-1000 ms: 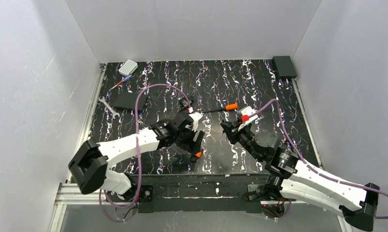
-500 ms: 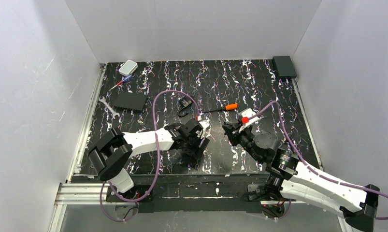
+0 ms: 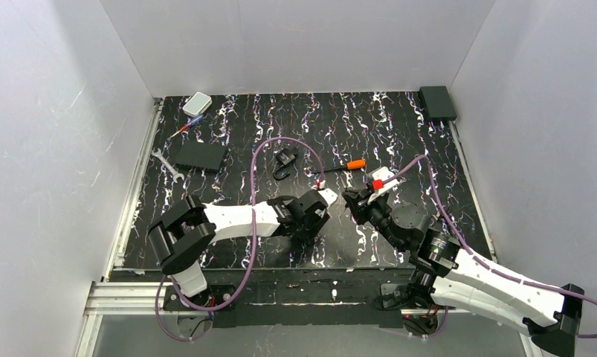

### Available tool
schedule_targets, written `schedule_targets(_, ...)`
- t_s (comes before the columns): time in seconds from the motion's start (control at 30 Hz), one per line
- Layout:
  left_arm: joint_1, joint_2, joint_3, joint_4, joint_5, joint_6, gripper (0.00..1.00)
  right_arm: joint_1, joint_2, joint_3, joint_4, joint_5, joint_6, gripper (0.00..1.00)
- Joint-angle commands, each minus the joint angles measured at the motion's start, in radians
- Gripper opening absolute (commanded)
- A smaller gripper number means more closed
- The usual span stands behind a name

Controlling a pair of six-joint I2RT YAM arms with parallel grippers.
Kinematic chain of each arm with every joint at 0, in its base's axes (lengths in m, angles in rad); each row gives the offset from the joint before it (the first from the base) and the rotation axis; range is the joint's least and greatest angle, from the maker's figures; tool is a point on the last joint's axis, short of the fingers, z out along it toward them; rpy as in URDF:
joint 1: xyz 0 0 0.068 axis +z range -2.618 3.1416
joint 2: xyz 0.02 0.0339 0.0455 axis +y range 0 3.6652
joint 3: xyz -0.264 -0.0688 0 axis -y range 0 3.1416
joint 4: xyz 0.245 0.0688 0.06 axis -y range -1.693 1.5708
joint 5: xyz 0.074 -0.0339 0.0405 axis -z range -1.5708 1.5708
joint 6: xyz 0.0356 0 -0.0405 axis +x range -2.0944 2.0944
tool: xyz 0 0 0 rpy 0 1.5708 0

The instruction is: Unlock with the key

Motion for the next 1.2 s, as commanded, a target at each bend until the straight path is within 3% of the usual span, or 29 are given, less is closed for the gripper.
schedule_targets(0.0, -0.040, -0.011, -0.036, 0.005, -0.117, 0.153, 0.00, -0.003, -0.027, -0.002, 0.013, 0.030, 0.004, 0.01)
schedule_targets(0.33, -0.048, -0.377, -0.279, 0.244, 0.189, 0.508, 0.00, -0.003, -0.094, 0.003, -0.005, 0.046, -0.021, 0.01)
schedule_targets(0.53, -0.050, -0.568, -0.304, 0.172, 0.247, 0.659, 0.00, -0.003, -0.112, 0.012, -0.007, 0.028, -0.052, 0.01)
schedule_targets(0.7, -0.044, -0.737, -0.278, -0.009, 0.393, 0.828, 0.00, -0.003, -0.104, 0.010, 0.013, 0.005, -0.092, 0.01)
schedule_targets(0.83, -0.044, -0.905, -0.330, -0.058, 0.571, 1.047, 0.00, -0.003, -0.093, 0.003, 0.046, -0.078, -0.118, 0.01)
schedule_targets(0.93, -0.042, -0.998, -0.395, -0.018, 0.567, 1.138, 0.00, -0.003, -0.086, -0.005, 0.087, -0.155, -0.153, 0.01)
schedule_targets(1.17, -0.042, -1.034, -0.408, -0.029, 0.540, 1.226, 0.00, -0.003, -0.056, -0.001, 0.091, -0.186, -0.139, 0.01)
